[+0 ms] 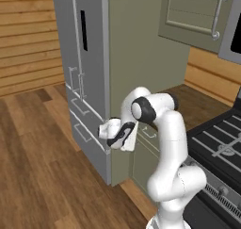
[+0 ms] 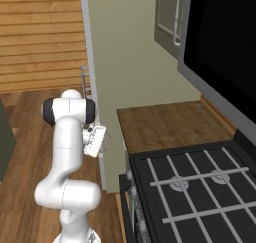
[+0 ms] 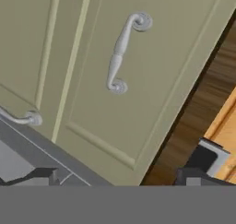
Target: Take a straw from the drawer in front and place it inside the glass cup on the dining counter.
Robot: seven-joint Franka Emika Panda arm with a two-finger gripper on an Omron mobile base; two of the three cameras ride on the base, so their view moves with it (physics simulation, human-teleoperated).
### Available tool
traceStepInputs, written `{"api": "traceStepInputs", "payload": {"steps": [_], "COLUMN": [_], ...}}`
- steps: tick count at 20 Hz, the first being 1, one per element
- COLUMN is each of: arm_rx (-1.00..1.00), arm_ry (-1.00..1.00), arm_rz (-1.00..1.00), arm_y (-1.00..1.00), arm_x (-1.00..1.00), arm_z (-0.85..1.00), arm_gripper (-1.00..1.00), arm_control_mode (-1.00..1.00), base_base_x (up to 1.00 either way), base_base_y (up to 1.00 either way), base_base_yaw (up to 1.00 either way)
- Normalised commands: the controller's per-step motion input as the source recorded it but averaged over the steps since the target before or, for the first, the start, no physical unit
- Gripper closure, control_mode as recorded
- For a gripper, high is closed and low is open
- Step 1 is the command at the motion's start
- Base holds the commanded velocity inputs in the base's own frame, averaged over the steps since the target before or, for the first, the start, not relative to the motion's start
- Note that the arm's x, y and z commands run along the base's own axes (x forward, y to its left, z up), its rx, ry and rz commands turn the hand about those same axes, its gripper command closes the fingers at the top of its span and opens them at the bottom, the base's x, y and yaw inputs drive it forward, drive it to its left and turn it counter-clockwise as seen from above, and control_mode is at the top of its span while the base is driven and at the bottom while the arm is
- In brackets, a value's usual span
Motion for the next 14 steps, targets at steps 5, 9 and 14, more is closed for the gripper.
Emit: {"api": "traceStepInputs", "payload": {"steps": [5, 9, 14], "arm_rx": [-0.02, 0.00, 0.00], "arm_ry": [-0.04, -0.08, -0.21], "arm_rz": [0.00, 0.02, 0.03], "arm_y": [-0.37, -0.40, -0.21], "arm_x": [0.40, 0.21, 0.12], "arm_z": [-0.40, -0.44, -0.29], "arm_gripper": [-1.00, -1.00, -1.00], "arm_control_mode": [-1.00, -1.00, -1.00], "base_base_x": [0.00, 0.00, 0.00], "base_base_y": [0.00, 0.00, 0.00], "base_base_yaw": [0.00, 0.00, 0.00]}}
